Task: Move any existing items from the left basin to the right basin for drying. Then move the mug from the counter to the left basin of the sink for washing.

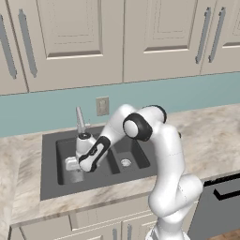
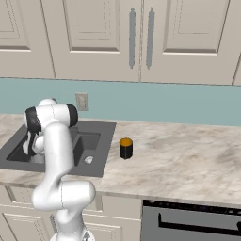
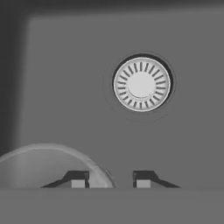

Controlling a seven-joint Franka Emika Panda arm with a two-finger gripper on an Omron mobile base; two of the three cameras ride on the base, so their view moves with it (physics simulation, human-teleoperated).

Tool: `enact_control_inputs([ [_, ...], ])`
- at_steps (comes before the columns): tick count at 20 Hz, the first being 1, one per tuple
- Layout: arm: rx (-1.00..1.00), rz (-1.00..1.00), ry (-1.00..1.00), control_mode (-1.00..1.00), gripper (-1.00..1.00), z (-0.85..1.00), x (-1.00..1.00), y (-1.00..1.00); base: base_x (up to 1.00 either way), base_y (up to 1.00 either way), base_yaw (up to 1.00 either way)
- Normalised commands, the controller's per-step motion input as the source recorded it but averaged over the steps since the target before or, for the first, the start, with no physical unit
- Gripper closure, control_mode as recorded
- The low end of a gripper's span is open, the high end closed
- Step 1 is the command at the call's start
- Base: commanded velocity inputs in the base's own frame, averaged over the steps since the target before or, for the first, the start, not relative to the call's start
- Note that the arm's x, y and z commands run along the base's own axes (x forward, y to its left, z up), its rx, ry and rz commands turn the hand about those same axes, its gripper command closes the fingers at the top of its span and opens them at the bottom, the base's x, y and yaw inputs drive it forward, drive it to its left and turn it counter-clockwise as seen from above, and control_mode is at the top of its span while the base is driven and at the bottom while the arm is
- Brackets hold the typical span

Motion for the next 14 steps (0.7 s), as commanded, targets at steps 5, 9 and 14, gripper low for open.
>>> enact_control_inputs([
  [5,0.01,0.0,0.0,-1.0,1.0,-0.15,-0.15,0.08,0.0,0.0,0.0],
  [9,0.04,0.0,-0.06,-1.0,1.0,-0.04,-0.55,0.0,0.0,0.0,0.0],
  [14,0.01,-0.01,-0.06,-1.0,1.0,0.0,-0.47,0.0,0.0,0.0,0.0],
])
